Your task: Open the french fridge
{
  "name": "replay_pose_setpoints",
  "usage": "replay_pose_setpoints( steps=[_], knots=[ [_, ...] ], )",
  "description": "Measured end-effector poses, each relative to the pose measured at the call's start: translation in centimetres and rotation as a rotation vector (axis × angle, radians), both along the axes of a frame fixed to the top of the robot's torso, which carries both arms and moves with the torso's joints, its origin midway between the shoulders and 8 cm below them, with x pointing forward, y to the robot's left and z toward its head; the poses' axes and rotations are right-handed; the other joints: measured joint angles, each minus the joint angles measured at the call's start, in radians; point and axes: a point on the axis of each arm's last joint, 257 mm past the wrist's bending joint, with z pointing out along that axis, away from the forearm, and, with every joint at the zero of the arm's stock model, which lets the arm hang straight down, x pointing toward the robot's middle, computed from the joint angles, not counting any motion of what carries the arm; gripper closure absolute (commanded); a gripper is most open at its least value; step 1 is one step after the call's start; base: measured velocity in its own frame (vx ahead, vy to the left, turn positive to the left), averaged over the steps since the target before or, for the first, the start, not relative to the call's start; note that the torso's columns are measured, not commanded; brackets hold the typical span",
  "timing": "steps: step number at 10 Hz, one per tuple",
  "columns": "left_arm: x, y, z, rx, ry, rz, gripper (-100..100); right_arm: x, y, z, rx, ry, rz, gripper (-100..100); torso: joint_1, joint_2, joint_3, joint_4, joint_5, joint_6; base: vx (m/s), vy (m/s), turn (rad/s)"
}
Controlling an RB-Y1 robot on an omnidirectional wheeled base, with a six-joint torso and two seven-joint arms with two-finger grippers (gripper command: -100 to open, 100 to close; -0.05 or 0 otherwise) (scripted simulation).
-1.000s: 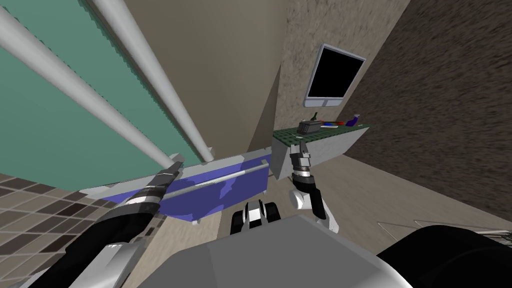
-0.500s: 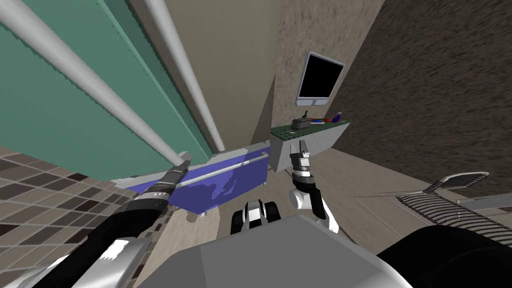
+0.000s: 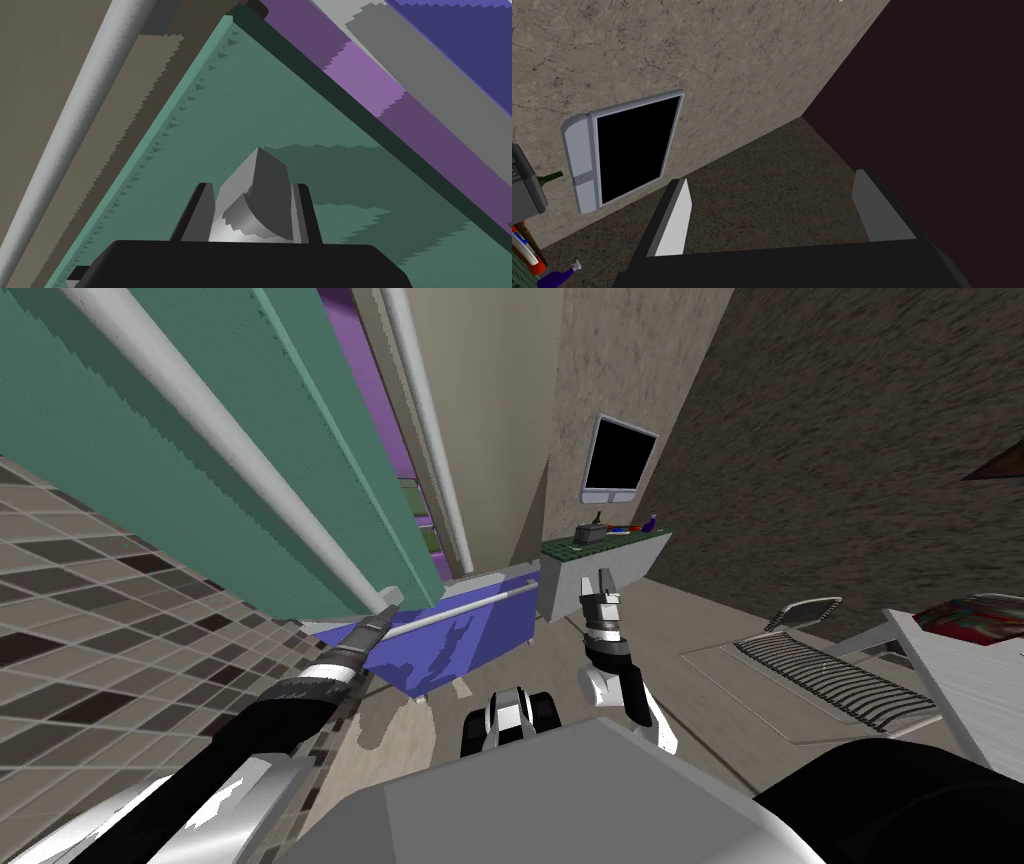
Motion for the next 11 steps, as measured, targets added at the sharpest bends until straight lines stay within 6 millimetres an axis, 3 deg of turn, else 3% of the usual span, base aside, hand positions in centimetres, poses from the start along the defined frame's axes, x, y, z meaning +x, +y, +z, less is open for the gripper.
replay_pose_setpoints(
  steps=[1, 2, 3, 5, 7, 9, 11],
  knots=[
    [0.0, -0.3, -0.1, -0.002, 0.004, -0.006, 100, 0.0, 0.0, 0.0, 0.000, 0.000, 0.000, 0, -0.007, -0.006, -0.003, -0.002, -0.001, 0.000, 0.035, 0.093, 0.361],
    [0.1, -1.9, -0.7, -0.006, 0.016, -0.056, 100, 0.0, 0.0, 0.0, 0.000, 0.000, 0.000, 0, -0.006, -0.013, -0.007, -0.005, -0.001, 0.002, 0.072, 0.081, 0.375],
    [-0.1, -3.3, -0.9, 0.000, 0.019, -0.103, 100, 0.0, 0.0, 0.0, 0.000, 0.000, 0.000, 0, -0.003, -0.015, -0.009, -0.006, 0.000, 0.003, 0.034, 0.018, 0.159],
    [-0.3, -4.4, -0.7, 0.032, 0.004, -0.157, 100, 0.0, 0.0, 0.0, 0.000, 0.000, 0.000, 0, -0.002, -0.009, -0.006, -0.002, -0.001, 0.006, 0.043, 0.044, 0.135],
    [-1.0, -7.2, -0.8, 0.032, 0.003, -0.262, 100, 0.0, 0.0, 0.0, 0.000, 0.000, 0.000, 0, 0.010, -0.005, -0.003, 0.000, 0.004, -0.003, 0.069, 0.037, 0.306],
    [-1.3, -8.5, -0.5, 0.069, -0.015, -0.322, 100, 0.0, 0.0, 0.0, 0.000, 0.000, 0.000, 0, 0.005, -0.003, -0.003, 0.002, 0.001, 0.002, 0.000, 0.002, -0.024],
    [-1.6, -10.2, -0.7, 0.071, -0.025, -0.380, 100, 0.0, 0.0, 0.0, 0.000, 0.000, 0.000, 0, 0.004, -0.004, -0.002, 0.000, 0.002, -0.001, 0.097, 0.063, 0.355]
  ],
)
